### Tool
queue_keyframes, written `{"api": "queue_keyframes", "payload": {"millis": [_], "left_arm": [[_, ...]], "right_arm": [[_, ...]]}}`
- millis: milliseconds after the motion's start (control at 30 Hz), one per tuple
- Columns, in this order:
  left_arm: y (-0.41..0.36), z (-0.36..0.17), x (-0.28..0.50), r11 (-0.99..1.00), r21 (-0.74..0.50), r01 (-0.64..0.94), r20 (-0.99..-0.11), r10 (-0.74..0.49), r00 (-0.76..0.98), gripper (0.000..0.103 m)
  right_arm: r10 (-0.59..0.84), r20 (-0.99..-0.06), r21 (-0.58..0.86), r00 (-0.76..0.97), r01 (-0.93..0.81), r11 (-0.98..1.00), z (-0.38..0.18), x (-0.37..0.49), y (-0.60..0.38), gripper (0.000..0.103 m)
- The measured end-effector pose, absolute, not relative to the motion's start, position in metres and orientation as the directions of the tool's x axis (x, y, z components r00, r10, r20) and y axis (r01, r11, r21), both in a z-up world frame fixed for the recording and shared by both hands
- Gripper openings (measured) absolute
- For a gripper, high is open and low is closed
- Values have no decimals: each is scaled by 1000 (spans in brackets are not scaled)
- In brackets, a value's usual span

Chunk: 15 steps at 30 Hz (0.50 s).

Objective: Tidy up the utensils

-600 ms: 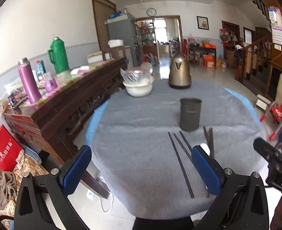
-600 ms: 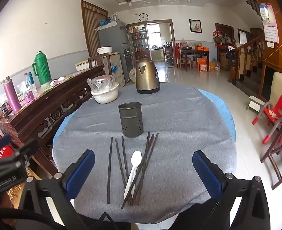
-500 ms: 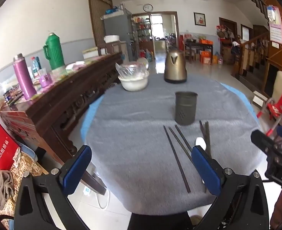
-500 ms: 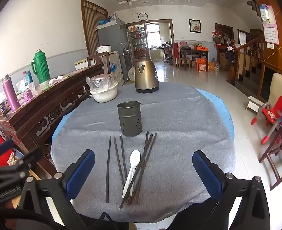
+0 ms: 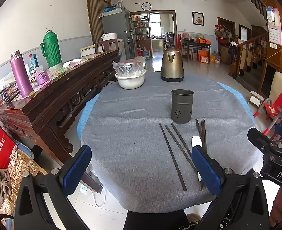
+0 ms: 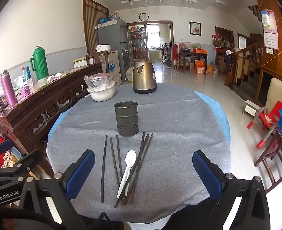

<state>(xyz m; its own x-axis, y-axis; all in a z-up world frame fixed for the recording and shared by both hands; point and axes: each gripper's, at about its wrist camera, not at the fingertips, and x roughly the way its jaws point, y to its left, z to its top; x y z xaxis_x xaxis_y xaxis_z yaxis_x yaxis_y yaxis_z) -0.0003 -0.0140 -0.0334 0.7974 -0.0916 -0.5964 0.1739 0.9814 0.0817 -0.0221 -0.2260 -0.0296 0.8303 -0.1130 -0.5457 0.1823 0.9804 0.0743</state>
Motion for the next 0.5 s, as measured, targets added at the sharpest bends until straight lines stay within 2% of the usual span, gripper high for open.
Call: {"api": "queue_keyframes", "payload": {"millis": [500], "left_arm": [[-10,-36,3,983,70,167,-602,-92,793,103]], "right_arm": [[-131,-556,59,821,196,979,-35,-22,-225,103]]}}
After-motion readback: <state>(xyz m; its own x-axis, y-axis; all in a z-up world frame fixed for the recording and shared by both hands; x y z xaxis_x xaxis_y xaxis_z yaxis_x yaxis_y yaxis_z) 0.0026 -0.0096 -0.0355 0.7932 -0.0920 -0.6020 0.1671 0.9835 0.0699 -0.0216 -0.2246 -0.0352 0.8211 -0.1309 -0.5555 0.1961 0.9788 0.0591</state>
